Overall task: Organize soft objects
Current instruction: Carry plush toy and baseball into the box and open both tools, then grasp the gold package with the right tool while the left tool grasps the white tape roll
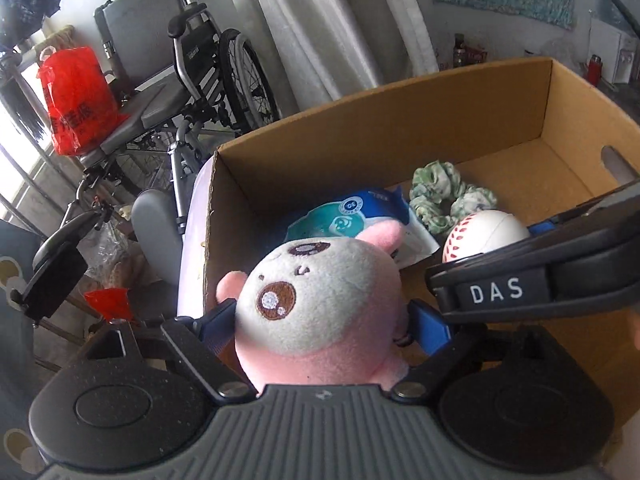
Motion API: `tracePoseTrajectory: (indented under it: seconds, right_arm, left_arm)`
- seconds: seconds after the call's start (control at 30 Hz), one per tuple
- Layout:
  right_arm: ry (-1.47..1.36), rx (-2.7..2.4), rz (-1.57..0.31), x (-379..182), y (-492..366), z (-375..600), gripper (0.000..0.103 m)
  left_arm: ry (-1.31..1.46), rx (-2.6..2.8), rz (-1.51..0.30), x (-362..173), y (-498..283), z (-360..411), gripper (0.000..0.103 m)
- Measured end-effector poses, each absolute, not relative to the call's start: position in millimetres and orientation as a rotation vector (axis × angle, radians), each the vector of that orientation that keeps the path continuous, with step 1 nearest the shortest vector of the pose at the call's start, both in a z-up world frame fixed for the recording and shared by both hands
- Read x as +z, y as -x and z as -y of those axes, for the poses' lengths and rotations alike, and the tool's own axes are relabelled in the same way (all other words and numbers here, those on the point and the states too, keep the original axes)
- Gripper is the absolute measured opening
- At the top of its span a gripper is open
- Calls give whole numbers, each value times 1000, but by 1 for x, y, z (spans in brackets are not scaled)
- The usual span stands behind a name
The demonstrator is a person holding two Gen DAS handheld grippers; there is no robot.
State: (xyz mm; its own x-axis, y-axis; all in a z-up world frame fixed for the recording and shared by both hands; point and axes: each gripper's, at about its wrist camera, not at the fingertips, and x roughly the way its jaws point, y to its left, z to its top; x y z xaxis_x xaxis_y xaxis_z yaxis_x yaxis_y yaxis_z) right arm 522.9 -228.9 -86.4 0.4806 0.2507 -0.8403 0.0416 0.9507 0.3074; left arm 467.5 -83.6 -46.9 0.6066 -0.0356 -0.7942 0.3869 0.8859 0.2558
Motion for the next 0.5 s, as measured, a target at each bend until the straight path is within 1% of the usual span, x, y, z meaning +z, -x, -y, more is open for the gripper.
tracePoseTrajectory:
  seconds: [0.03, 0.1, 0.17, 0.27, 0.3, 0.33, 0.37, 0.43, 0.5]
  right_arm:
    - [-335, 128, -1070, -94, -524, 226, 59]
    - [-336, 107, -1102, -105, -526, 220, 60]
    - [-349, 138, -1156, -110, -531, 212, 60]
    - [-296, 168, -1133, -101, -527, 210, 64]
    - [-289, 168, -1123, -97, -525, 211, 65]
    - [-299, 178, -1112, -94, -524, 214, 65]
    - [-316, 183, -1105, -90, -521, 217, 62]
    - [-361, 172, -1102, -87, -519, 224, 40]
    - [-394, 190, -1105, -86, -518, 230, 27]
  left_arm:
    - [-465, -230, -904, -53, -471, 86, 93]
    - [-516, -177, -923, -64, -475, 89, 99]
    - [-538, -185, -920, -68, -474, 91, 99]
    - [-568, -204, -921, -64, -472, 89, 99]
    - [-577, -207, -912, -62, -470, 88, 97]
    - [-585, -208, -899, -58, -465, 86, 97]
    - [-583, -200, -888, -52, -461, 85, 97]
    - [-552, -202, -868, -40, -456, 76, 97]
    - [-512, -200, -842, -27, -448, 67, 97]
